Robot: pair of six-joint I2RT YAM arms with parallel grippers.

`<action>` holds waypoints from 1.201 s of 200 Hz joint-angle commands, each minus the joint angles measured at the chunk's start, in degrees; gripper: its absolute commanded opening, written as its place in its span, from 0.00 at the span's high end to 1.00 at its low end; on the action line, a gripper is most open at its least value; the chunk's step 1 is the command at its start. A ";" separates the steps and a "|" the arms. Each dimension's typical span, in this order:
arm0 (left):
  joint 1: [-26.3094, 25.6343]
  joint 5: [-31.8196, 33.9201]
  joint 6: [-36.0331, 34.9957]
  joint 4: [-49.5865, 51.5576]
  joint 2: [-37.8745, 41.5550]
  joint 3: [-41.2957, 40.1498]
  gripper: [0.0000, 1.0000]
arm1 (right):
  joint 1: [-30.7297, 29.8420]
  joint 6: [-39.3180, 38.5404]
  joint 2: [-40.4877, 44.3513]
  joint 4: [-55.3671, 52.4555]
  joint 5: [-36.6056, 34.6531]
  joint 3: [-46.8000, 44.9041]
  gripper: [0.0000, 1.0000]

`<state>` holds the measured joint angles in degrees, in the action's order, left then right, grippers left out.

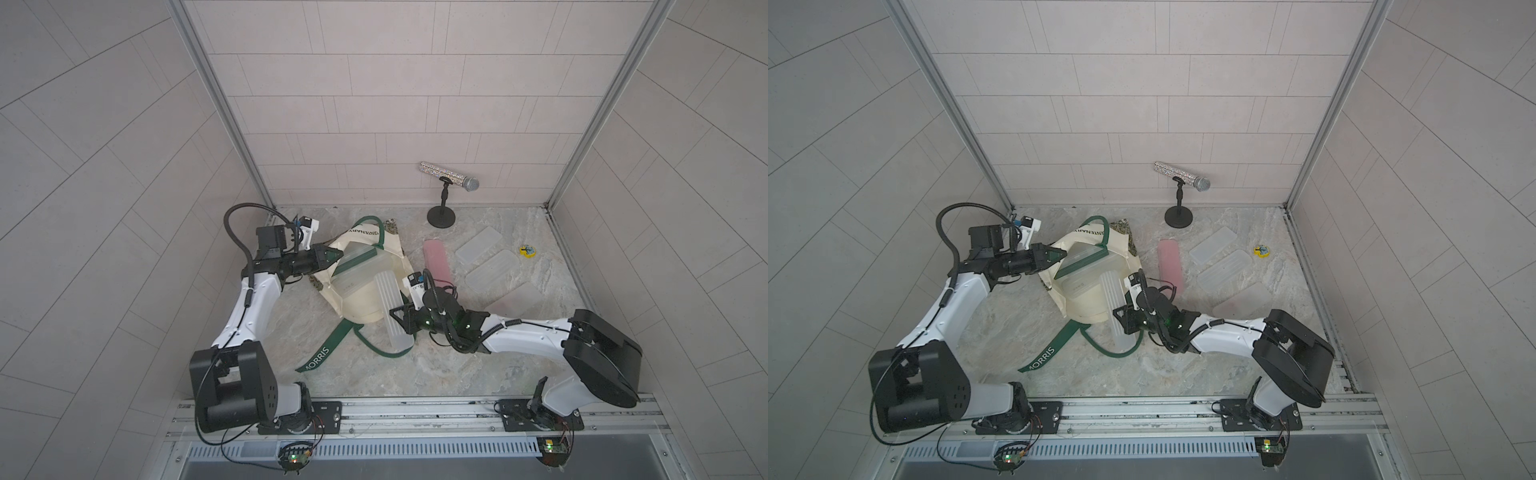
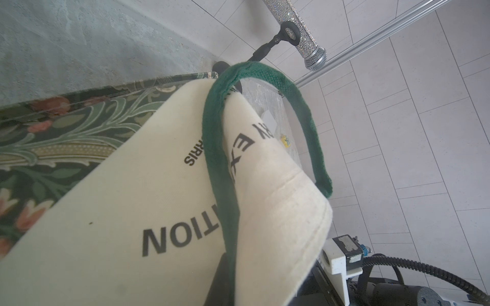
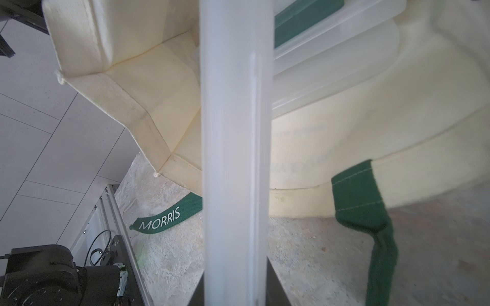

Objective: Take out the pencil case from the canvas bag
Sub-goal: Place the pencil case at the center of the board.

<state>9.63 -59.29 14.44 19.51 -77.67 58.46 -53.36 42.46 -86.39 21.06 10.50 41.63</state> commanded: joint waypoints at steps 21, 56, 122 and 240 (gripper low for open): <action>0.40 -1.58 -1.07 -3.27 1.73 -0.18 1.00 | 0.06 -0.27 6.67 -6.02 -1.34 -2.34 0.79; 0.92 -0.84 -3.36 -0.71 1.98 1.14 1.00 | 1.12 0.92 13.62 -8.00 -2.61 -7.66 0.79; 1.03 -1.11 -2.92 -1.31 1.92 0.74 1.00 | 6.82 2.54 27.85 -19.10 -4.29 -15.03 0.80; 1.09 -1.10 -3.01 -1.53 1.29 0.57 1.00 | 17.10 1.13 37.17 -34.80 0.03 -16.40 0.82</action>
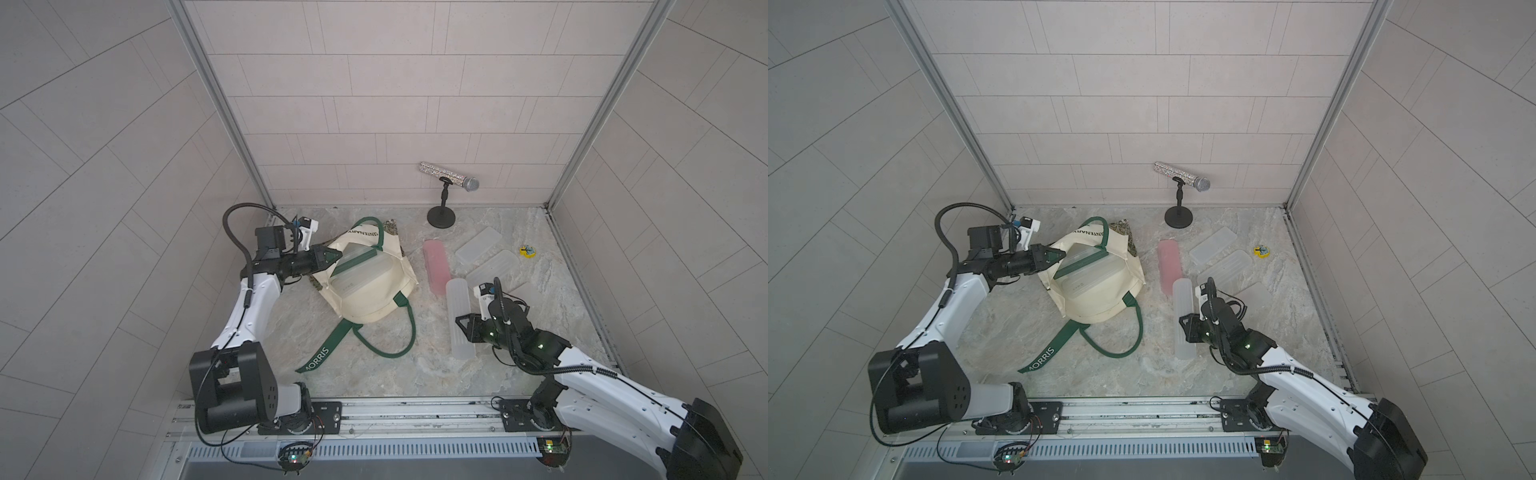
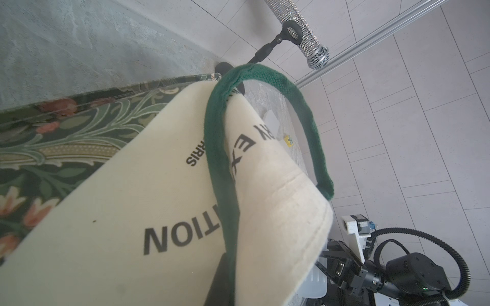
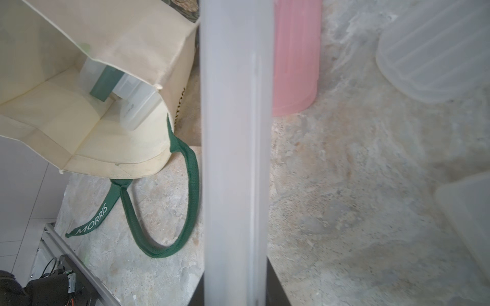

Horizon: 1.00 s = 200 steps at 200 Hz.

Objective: Take out the pencil case from the canvas bag
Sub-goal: Place the pencil case at the center of the board.

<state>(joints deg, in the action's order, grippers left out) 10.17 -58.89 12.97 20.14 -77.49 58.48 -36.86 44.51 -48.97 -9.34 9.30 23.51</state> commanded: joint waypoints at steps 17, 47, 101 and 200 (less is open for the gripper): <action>0.62 -1.49 -1.52 -2.21 1.25 0.46 1.00 | 1.29 -1.13 -1.87 -7.88 0.97 3.03 0.82; 0.64 -1.47 -1.30 -2.20 1.28 0.41 1.00 | 1.78 -1.62 -4.39 -10.52 2.53 4.65 0.81; 0.65 -1.60 -1.24 -2.29 1.51 0.35 1.00 | 2.66 -1.27 -5.99 -10.57 6.00 5.05 0.79; 0.72 -1.72 -0.22 -3.15 1.73 0.06 1.00 | 4.76 -1.13 -14.55 -2.61 14.11 3.04 0.74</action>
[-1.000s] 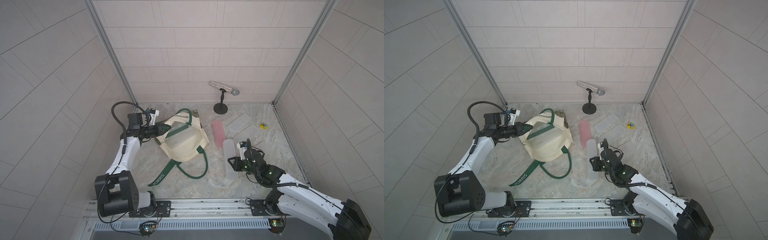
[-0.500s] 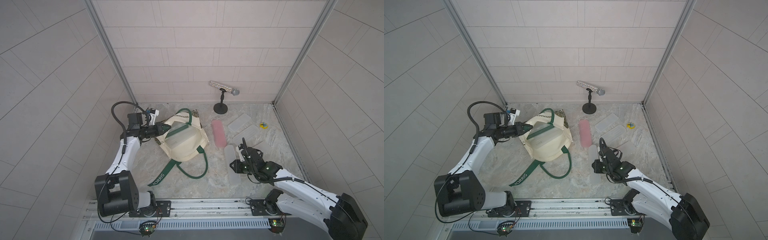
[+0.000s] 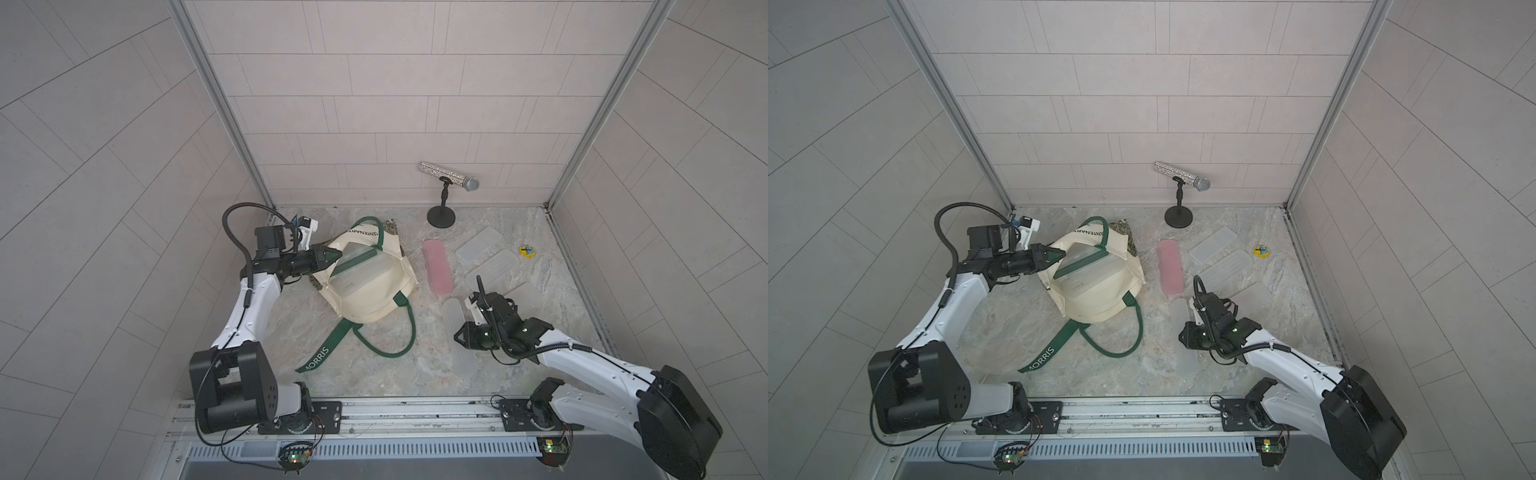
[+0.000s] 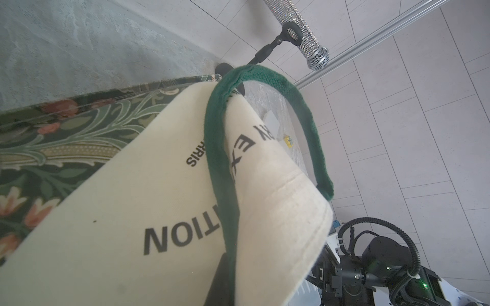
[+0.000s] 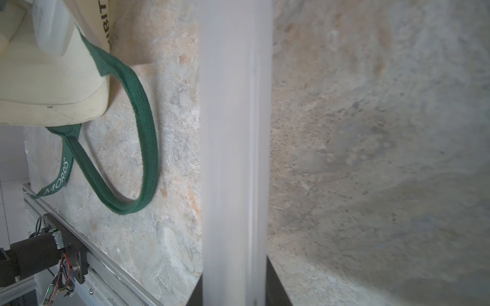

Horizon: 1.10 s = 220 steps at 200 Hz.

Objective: Take out the pencil case from the canvas bag
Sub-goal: Place the pencil case at the center of the board.

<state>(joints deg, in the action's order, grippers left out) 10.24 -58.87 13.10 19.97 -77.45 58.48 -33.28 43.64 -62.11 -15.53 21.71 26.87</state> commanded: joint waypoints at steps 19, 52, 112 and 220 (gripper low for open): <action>0.72 -1.77 -0.27 -3.08 2.02 0.10 1.00 | 1.93 -1.12 -3.66 2.86 1.64 -0.26 0.71; 0.92 -1.66 -0.15 -3.27 2.25 -0.03 1.00 | 2.04 -3.30 -6.57 -0.37 -1.98 1.07 0.64; 1.10 -1.86 0.07 -3.62 2.13 -0.29 1.00 | 2.03 -8.66 -8.42 -11.03 -10.65 6.89 0.41; 1.37 -2.10 0.26 -3.92 2.41 -0.47 1.00 | -5.47 -5.54 -9.48 -15.14 -23.28 12.48 0.01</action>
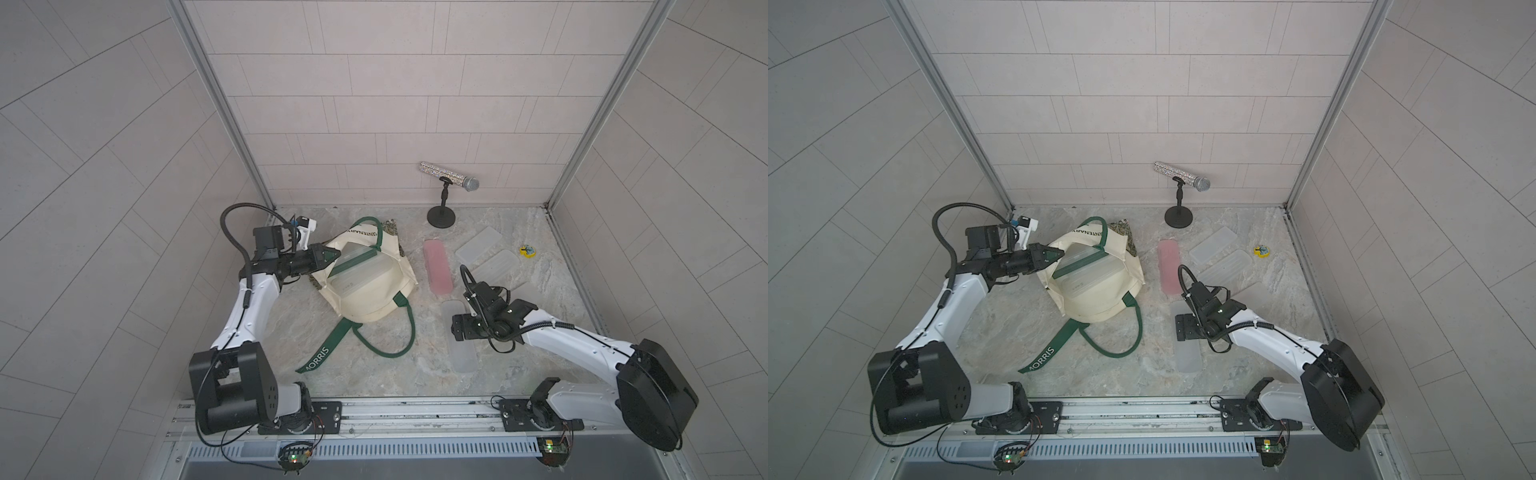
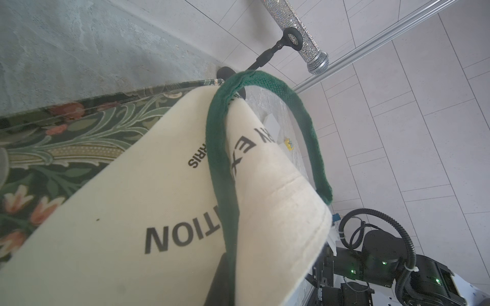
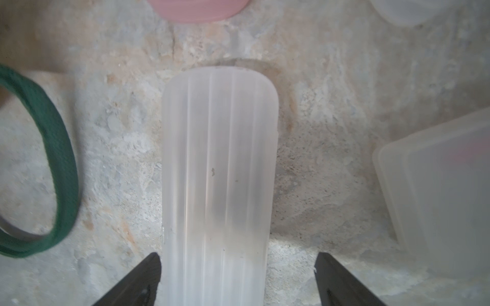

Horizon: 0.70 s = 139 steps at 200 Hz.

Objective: Take out the pencil case from the canvas bag
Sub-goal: Place the pencil case at the center of the board.

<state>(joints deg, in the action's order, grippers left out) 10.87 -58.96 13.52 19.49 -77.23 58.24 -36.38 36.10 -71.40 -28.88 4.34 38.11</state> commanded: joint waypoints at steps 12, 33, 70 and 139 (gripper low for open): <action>0.79 -2.11 -0.06 -3.51 2.21 -0.23 1.00 | -3.70 2.76 -0.41 -1.94 -7.80 1.42 0.01; 0.81 -2.04 0.08 -3.66 2.27 -0.23 1.00 | -5.36 3.71 -1.52 -1.89 -9.79 1.62 0.01; 0.93 -2.13 0.21 -3.75 2.40 -0.32 1.00 | -6.53 3.37 -6.69 -1.16 -8.92 3.18 0.01; 1.37 -2.34 0.50 -3.88 2.62 -0.32 1.00 | -7.26 2.60 -14.26 -1.15 -7.58 6.48 0.11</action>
<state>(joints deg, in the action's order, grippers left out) 11.44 -59.05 13.96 19.07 -76.71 57.82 -43.24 39.00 -83.55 -28.49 -2.63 44.07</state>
